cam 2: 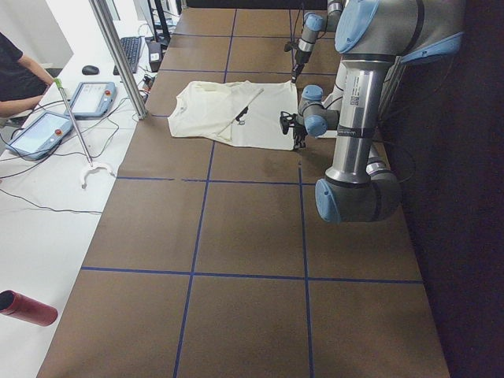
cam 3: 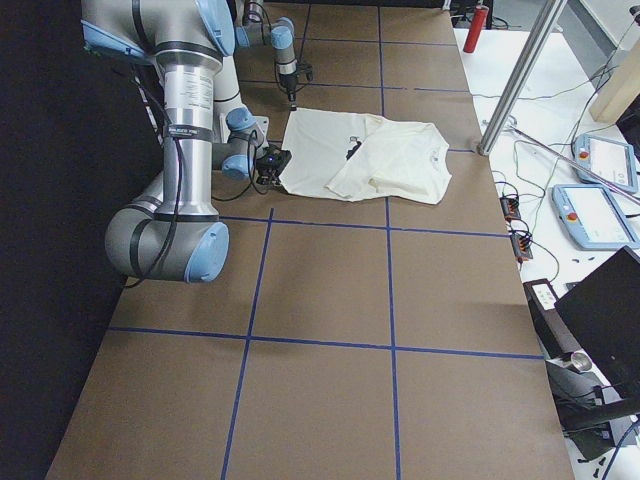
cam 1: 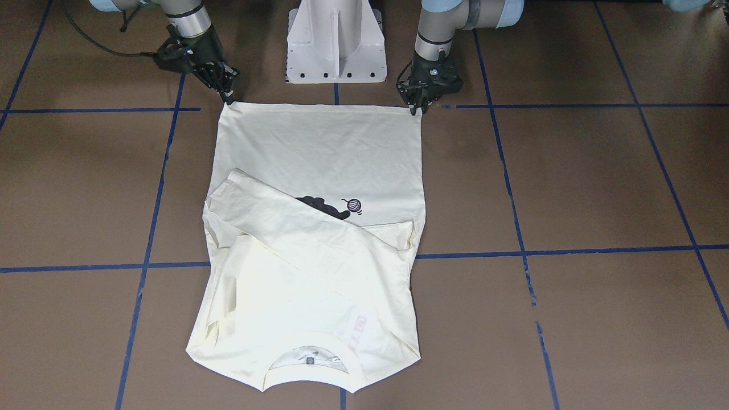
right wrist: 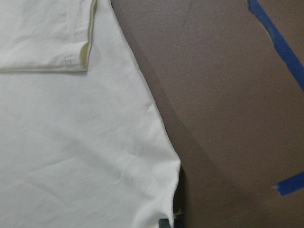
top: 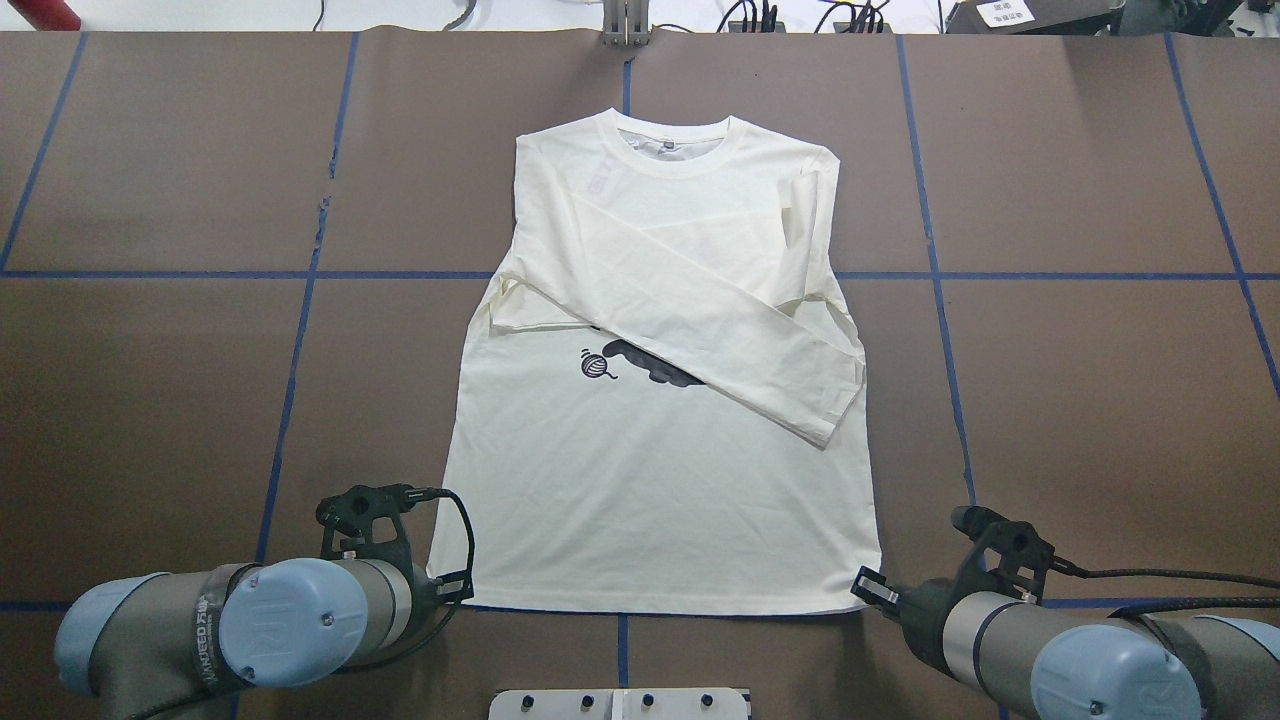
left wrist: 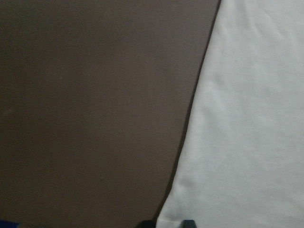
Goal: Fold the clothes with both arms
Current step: 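Grasp both hem corners and lift them toward the collar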
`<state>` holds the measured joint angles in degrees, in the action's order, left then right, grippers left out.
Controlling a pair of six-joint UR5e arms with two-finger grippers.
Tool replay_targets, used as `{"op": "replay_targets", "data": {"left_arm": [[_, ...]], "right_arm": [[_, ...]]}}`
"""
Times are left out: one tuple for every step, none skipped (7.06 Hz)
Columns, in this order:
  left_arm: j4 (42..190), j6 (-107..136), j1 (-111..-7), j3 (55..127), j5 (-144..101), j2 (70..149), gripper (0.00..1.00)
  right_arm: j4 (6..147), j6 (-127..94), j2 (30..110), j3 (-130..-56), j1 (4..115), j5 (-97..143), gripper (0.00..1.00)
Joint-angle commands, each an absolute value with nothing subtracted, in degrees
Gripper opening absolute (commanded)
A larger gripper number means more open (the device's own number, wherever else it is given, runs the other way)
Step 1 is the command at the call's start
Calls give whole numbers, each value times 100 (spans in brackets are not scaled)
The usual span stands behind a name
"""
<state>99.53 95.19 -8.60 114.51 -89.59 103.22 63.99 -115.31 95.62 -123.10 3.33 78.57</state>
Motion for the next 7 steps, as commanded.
{"op": "replay_targets", "data": {"left_arm": [[9958, 9519, -870, 11627, -9026, 10327, 0], [9801, 9519, -879, 11993, -9052, 10240, 0], [9469, 9527, -879, 12449, -9288, 10196, 0], [9292, 9823, -862, 12820, -9394, 10108, 0], [9281, 10070, -792, 12989, -9448, 10116, 0], [9264, 10272, -782, 13216, -9579, 10116, 0], [9255, 10327, -834, 13375, -9597, 10099, 0]], "right_arm": [[6398, -11531, 9580, -12383, 378, 7857, 0], [6398, -11531, 9658, -12575, 387, 7884, 0], [6407, -11531, 9755, -12769, 378, 8023, 0], [6399, -11531, 9895, -12936, 378, 8233, 0], [6398, -11523, 10097, -13146, 378, 8270, 0], [6398, -11514, 10290, -13401, 387, 8314, 0], [6398, -11514, 10248, -13508, 474, 8314, 0]]}}
